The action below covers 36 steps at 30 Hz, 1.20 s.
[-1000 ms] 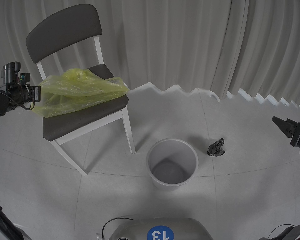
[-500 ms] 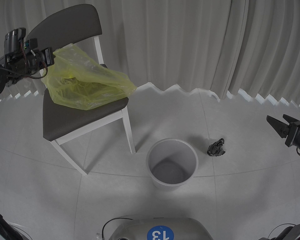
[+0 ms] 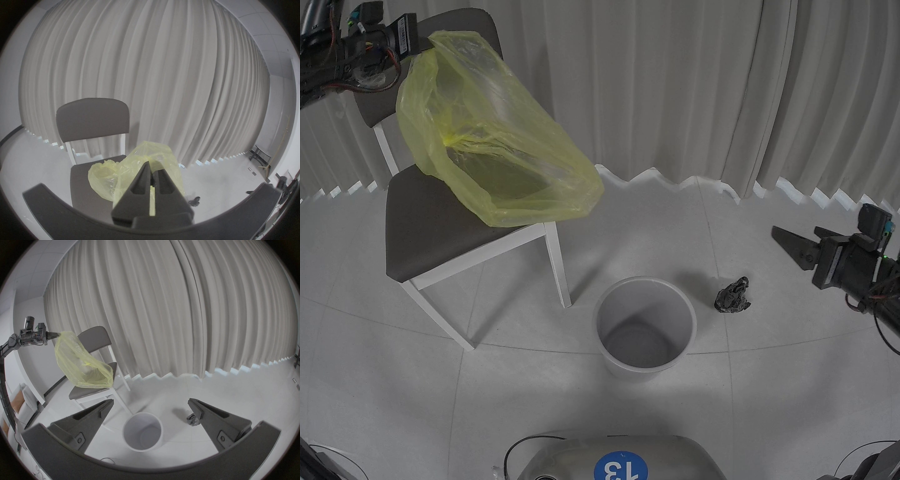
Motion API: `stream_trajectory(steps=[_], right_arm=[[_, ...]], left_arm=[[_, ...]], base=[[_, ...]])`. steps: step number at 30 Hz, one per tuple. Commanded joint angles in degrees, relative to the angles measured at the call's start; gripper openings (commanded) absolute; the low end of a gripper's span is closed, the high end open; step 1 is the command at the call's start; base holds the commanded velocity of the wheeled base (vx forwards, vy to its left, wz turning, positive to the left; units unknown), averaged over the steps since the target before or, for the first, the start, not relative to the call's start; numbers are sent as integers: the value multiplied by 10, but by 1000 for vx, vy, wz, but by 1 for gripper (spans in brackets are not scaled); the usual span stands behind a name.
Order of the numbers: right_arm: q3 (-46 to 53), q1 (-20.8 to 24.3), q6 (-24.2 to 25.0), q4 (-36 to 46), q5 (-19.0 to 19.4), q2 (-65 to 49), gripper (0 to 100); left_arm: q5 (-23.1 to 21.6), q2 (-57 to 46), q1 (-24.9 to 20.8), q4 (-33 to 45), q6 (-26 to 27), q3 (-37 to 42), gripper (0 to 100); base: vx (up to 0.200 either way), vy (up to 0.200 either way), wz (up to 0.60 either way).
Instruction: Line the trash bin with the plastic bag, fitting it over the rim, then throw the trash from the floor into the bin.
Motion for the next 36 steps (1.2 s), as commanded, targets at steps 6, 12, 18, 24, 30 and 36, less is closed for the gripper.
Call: stream_trajectory(steps=[6,12,18,24,30,36], right_arm=[[-31,80,25,-8,-23,83,100],[-36,101,38,-30,-24,103,100],[-27,133,49,-64,-24,142,100],[-22,140,57,-64,-19,169,100],[-20,166,76,-66,-19,194,100],[-11,181,77,-66,-21,200,100]], left_arm=[[21,7,-71,67,0,-20,0],[61,11,-122,71,16,-20,0],[87,30,-144,108,40,-20,0],[87,31,-147,141,40,-20,0],[87,25,-147,152,35,-20,0],[79,-21,-148,114,35,-20,0]], base=[[0,0,0],[0,0,0],[0,0,0],[0,0,0],[0,0,0],[0,0,0]])
